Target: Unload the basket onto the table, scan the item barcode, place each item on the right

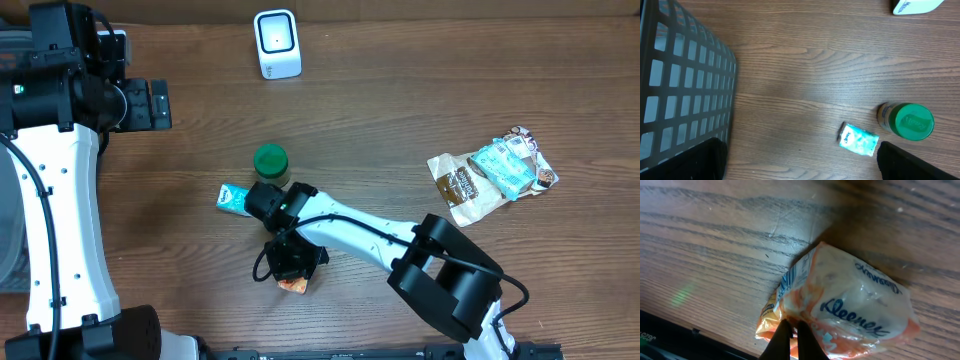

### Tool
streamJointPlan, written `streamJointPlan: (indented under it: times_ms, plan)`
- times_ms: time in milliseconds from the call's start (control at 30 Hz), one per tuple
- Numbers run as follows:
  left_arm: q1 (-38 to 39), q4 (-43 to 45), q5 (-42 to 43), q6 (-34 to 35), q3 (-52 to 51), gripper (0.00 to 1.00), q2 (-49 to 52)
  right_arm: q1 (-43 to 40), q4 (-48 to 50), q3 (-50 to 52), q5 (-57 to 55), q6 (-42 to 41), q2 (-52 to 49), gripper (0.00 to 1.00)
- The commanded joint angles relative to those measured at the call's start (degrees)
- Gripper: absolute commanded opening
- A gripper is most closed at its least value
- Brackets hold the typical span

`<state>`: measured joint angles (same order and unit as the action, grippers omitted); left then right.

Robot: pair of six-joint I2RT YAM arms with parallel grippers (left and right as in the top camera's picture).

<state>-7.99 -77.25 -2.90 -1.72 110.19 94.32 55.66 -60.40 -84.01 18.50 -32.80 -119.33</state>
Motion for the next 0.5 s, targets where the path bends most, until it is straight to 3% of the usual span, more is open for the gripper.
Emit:
streamJointPlan:
  times_ms: [0, 467]
  plan:
    - [-0.2, -0.1, -0.5, -0.9, 0.1, 1.00, 0.3, -2.6, -0.1, 0.3, -2.8, 3.2, 0.0, 0.04]
    - [-0.2, -0.1, -0.5, -0.9, 0.1, 0.99, 0.3, -16.9, 5.8, 0.0, -9.5, 43.0, 0.0, 0.04]
